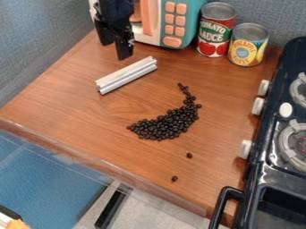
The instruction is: Sweep into pile
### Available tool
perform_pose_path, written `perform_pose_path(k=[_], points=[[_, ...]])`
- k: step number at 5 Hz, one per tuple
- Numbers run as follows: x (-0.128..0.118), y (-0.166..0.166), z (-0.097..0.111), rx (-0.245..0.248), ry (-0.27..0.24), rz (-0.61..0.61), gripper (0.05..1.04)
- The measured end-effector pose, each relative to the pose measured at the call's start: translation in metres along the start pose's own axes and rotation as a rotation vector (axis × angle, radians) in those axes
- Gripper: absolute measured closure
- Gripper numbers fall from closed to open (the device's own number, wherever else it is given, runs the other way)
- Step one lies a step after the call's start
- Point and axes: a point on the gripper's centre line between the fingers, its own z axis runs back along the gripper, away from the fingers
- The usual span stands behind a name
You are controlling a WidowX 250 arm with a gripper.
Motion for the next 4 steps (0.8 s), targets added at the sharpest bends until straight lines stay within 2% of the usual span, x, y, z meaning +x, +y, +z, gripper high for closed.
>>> perform_pose_path(k=[1,4], points=[[-0.002,0.002,-0.007,0.011,0.019,0.006,0.085],[-0.009,-0.006,-0.019,-0.004,0.030,-0.008,0.085]])
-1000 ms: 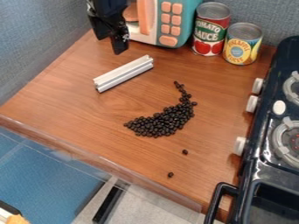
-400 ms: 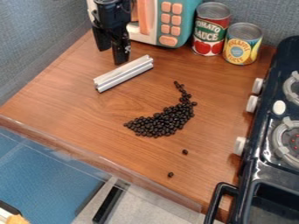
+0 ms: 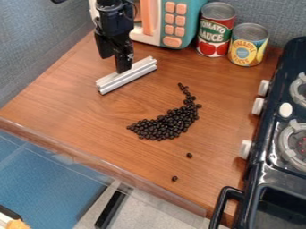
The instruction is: Sweep into pile
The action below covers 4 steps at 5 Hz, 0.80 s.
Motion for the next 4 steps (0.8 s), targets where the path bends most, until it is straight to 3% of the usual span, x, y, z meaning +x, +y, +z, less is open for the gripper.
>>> perform_pose_path(k=[4], points=[[0.007,-0.005,-0.011,0.010,0.016,0.006,0.085]])
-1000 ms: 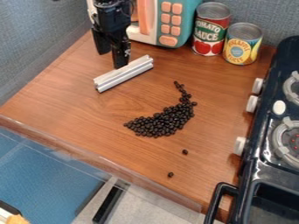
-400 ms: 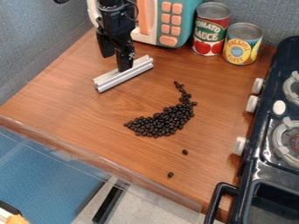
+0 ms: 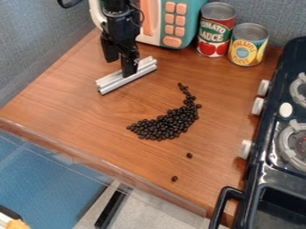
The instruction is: Sweep into pile
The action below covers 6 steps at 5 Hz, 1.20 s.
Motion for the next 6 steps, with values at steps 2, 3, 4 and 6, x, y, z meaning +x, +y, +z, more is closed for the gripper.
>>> perform_pose_path(k=[2,3,4,6], points=[[-0.004,0.003,-0.011,0.017,0.033,0.011,0.419],[-0.004,0.003,-0.011,0.016,0.030,0.013,0.708],[-0.004,0.001,-0.011,-0.005,0.018,0.006,0.732],[-0.009,-0.012,0.002,-0.125,0.048,0.073,0.732]])
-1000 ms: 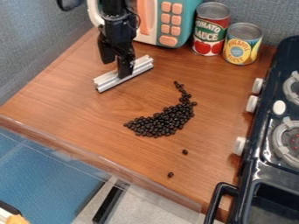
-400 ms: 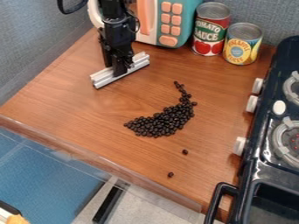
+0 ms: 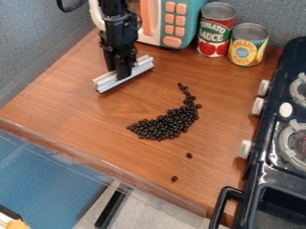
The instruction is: Sweep into pile
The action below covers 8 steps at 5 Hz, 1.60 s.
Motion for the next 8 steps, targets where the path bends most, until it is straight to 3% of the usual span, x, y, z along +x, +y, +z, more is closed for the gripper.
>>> perform_pose_path(k=[1,2,3,4,6,8], points=[[0.004,-0.012,0.033,-0.032,-0.061,0.001,0.732],[0.001,-0.033,0.050,-0.071,-0.101,-0.022,0.732],[-0.005,-0.069,0.061,-0.115,-0.133,-0.091,0.732],[-0.012,-0.097,0.066,-0.156,-0.128,-0.100,0.732],[-0.020,-0.142,0.056,-0.164,-0.100,-0.032,0.732],[-0.024,-0.191,0.039,-0.115,-0.063,0.068,0.732]])
